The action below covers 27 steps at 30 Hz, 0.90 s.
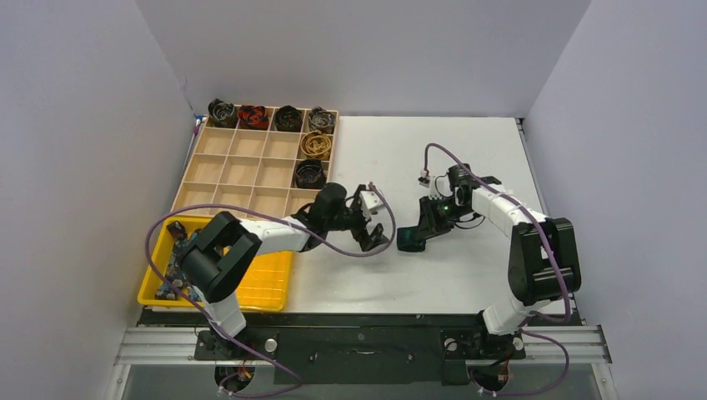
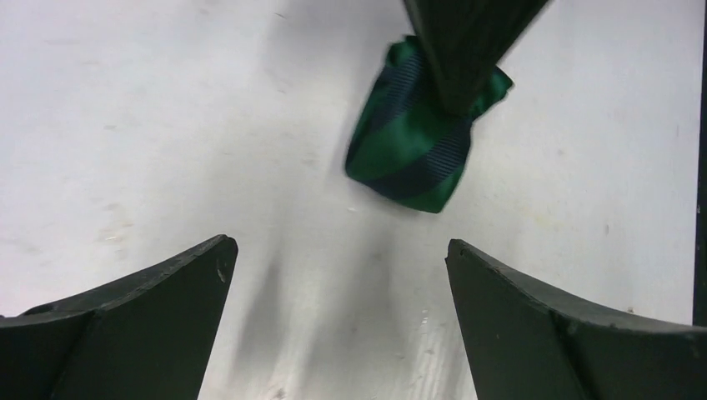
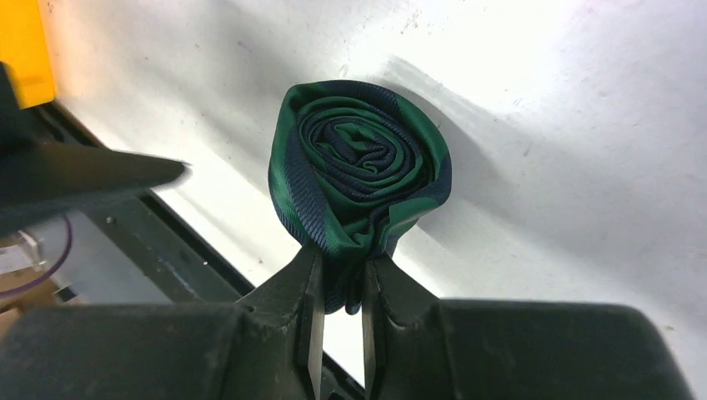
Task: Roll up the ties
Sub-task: Pick up the tie at the center of the board.
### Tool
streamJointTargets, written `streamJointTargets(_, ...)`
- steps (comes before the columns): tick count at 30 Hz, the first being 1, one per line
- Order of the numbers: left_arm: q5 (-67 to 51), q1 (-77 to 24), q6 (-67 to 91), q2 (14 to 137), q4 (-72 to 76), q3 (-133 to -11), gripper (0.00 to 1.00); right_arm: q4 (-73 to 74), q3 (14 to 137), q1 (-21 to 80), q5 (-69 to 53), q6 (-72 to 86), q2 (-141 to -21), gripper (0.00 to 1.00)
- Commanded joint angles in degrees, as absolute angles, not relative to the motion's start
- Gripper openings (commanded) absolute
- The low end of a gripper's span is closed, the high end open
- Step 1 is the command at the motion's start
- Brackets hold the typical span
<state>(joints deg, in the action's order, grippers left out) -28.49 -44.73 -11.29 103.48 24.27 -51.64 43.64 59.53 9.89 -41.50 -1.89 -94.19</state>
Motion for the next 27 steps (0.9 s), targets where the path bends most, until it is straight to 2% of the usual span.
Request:
streamJointTargets(1,-30.14,-38.77,-3.69,96.82,27.61,-51.29,0.97,36.84,58.22,10.95,-38.47,-4.53,-89.89,0.00)
streamJointTargets(3,-33.16,-37.47,-5.67,97.07,20.36,-54.54,0.97,35.72,58.13,11.37,-38.90,-2.87,-90.25,0.00)
streamJointTargets(5,-31.56,-37.15,-5.16,97.28,19.77,-54.71,0.97,33.14,58.02,12.23,-37.93,-0.84,-89.19,0.00)
streamJointTargets(8,-28.08,-37.08,-4.59,95.78,24.62,-51.56,0.97,26.82,54.88,15.09,-31.70,-0.54,-84.70,0.00)
streamJointTargets(12,-25.23,-35.43,-2.98,95.16,22.28,-52.66,0.97,16.10,48.16,24.82,-20.66,-4.86,-77.85,0.00)
streamJointTargets(19,-31.18,-28.06,-3.28,91.03,15.11,-52.53,0.97,-2.22,40.28,36.69,-8.28,-3.79,-75.97,0.00)
streamJointTargets(24,-35.23,-22.76,-8.66,85.58,9.22,-50.80,0.97,-8.61,35.96,43.99,-3.42,-2.68,-75.90,0.00)
streamJointTargets(27,-37.61,-19.64,-9.30,83.13,5.53,-50.92,0.97,-8.93,36.47,44.51,-3.84,-0.47,-76.13,0.00)
